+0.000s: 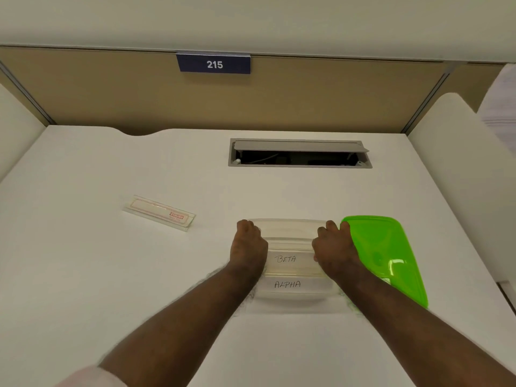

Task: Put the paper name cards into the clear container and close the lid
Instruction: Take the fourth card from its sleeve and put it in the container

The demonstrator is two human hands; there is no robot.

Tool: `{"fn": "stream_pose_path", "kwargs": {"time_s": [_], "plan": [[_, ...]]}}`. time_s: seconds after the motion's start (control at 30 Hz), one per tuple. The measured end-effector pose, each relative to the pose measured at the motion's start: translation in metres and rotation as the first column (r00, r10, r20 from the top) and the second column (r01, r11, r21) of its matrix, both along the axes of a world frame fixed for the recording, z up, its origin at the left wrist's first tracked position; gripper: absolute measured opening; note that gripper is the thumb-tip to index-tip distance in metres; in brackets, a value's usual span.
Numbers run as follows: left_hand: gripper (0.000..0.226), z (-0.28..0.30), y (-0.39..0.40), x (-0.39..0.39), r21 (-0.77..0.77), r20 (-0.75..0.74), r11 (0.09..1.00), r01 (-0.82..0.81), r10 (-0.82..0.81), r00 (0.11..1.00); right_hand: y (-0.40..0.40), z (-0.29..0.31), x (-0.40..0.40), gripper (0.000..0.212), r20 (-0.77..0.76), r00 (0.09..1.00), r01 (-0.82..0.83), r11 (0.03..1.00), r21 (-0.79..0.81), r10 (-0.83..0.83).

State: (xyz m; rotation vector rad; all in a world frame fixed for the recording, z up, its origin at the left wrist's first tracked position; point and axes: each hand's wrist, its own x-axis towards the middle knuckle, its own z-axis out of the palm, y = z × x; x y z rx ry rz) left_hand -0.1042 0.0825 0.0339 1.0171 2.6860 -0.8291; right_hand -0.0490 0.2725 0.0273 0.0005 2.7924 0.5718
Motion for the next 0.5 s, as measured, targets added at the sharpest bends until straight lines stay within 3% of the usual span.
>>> {"fn": "stream_pose_path", "kwargs": {"time_s": [0.17,0.3,0.4,0.5], "plan": [[0.024,-0.006,0.001,-0.004,-0.003,0.018,1.0,0.009,-0.009,1.0,0.0,-0.002,-0.002,0.026,0.004,1.0,-0.004,1.0,-0.026,0.004],[0.02,0.001,-0.009,-0.007,0.33,0.03,0.944,-0.015,0.006,1.0,-0.001,0.0,-0.007,0.048,-0.061,0.996,0.055,0.991,-0.118,-0.063],[0.025,0.012,-0.027,-0.011,0.564,-0.051,0.826,0.021,0.009,0.999,-0.009,0.012,-0.013,0.039,-0.219,0.972,0.035,0.968,-0.248,-0.091],[0.031,0.018,-0.057,-0.026,0.707,-0.138,0.707,0.017,0.115,0.984,-0.025,0.028,-0.025,0.03,-0.372,0.925,-0.065,0.933,-0.353,-0.077]]}}
